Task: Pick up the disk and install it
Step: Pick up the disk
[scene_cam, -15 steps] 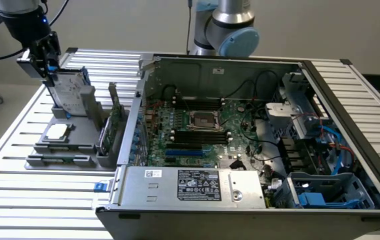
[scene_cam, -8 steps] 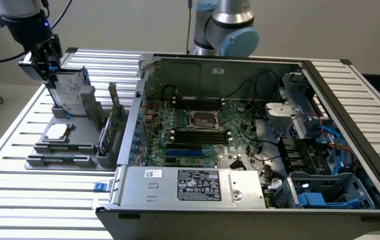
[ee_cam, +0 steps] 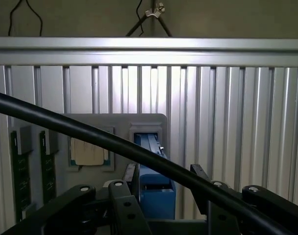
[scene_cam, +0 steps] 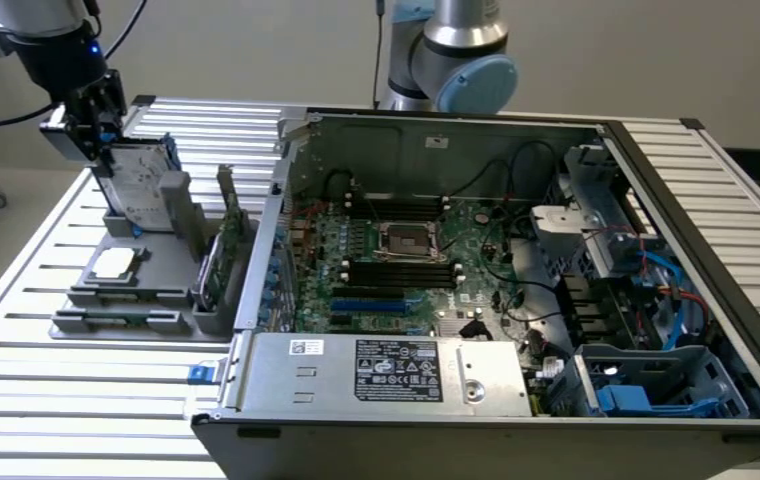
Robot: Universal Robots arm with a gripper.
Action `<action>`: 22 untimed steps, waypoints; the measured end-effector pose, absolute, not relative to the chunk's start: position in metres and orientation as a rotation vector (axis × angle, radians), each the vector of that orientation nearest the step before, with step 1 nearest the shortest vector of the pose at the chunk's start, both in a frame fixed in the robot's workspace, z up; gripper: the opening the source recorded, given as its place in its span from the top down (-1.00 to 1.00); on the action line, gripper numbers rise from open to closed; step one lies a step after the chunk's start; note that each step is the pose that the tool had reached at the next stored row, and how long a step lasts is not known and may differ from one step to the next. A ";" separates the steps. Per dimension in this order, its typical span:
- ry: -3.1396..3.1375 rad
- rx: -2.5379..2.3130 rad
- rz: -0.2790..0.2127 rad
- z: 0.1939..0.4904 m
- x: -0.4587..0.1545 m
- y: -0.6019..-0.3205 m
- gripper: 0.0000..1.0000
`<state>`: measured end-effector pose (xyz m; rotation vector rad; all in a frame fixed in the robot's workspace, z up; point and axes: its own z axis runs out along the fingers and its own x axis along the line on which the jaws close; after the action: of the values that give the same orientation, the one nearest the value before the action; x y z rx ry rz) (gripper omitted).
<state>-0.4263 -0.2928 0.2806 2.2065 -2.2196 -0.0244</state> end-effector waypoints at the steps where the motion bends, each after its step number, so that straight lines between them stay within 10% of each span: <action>1: -2.220 2.206 -0.024 0.280 -0.426 -0.292 -0.13; 22: -2.237 2.178 -0.036 0.279 -0.428 -0.289 -0.13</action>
<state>-0.4276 -0.2886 0.2791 2.1781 -2.2372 -0.0360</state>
